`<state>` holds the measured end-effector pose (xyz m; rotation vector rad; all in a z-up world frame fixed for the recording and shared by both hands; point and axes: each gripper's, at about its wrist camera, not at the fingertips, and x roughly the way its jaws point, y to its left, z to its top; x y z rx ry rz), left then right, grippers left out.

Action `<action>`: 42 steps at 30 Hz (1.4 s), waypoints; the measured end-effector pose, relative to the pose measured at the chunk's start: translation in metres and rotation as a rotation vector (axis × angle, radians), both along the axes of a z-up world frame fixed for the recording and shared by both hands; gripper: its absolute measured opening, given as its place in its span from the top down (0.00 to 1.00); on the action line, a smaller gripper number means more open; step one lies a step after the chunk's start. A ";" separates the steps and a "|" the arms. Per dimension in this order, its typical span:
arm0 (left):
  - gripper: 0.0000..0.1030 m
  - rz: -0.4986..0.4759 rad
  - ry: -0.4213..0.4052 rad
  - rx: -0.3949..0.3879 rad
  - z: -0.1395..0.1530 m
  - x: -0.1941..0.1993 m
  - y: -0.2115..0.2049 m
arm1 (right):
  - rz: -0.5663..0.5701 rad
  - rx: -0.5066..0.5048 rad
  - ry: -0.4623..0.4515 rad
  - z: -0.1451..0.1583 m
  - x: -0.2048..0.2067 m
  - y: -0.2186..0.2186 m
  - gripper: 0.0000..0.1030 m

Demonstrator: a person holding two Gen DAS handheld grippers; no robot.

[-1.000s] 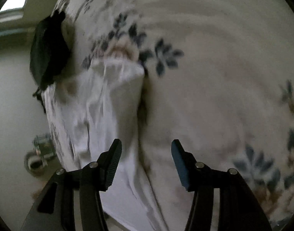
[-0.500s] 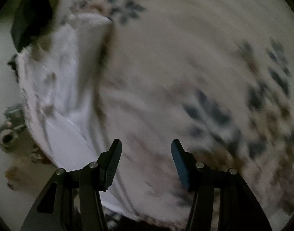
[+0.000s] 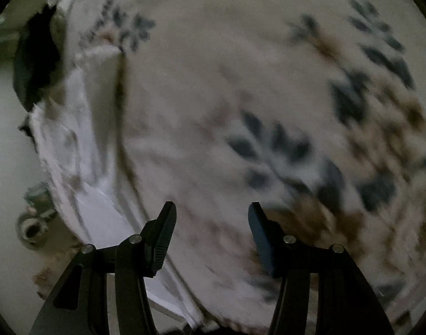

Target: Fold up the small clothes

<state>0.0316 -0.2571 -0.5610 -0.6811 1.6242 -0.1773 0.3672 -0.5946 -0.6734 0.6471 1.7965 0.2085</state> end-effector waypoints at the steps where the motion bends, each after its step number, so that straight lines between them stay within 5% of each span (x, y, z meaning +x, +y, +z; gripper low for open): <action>1: 0.99 -0.001 -0.005 0.001 0.004 -0.001 0.005 | -0.028 0.041 -0.028 -0.001 0.012 0.005 0.41; 6: 0.99 -0.003 -0.062 0.029 0.037 0.004 0.025 | -0.097 0.193 -0.096 -0.011 0.069 0.048 0.39; 12: 0.99 0.014 -0.108 0.058 0.069 0.004 0.063 | -0.101 0.214 -0.102 -0.032 0.122 0.100 0.39; 14: 0.99 0.028 -0.124 0.074 0.077 0.004 0.078 | -0.106 0.207 -0.095 -0.040 0.129 0.120 0.55; 15: 0.99 0.037 -0.132 0.079 0.082 0.006 0.085 | -0.099 0.187 -0.107 -0.038 0.132 0.127 0.87; 16: 0.99 0.044 -0.142 0.085 0.087 0.006 0.092 | -0.075 0.139 -0.122 -0.033 0.136 0.135 0.95; 24: 0.99 0.129 -0.213 0.136 0.115 0.007 0.176 | 0.044 -0.003 -0.243 0.066 0.165 0.220 0.95; 28: 0.99 0.186 -0.204 0.165 0.107 0.001 0.233 | 0.108 -0.047 -0.292 0.112 0.186 0.286 0.96; 32: 0.99 0.237 -0.182 0.176 0.084 -0.003 0.293 | 0.186 -0.120 -0.314 0.127 0.199 0.375 0.96; 38: 0.99 0.260 -0.137 0.158 0.032 -0.002 0.364 | 0.310 -0.263 -0.332 0.100 0.210 0.495 0.96; 42: 0.99 0.260 -0.108 0.127 0.001 -0.002 0.391 | 0.354 -0.341 -0.333 0.071 0.208 0.539 0.96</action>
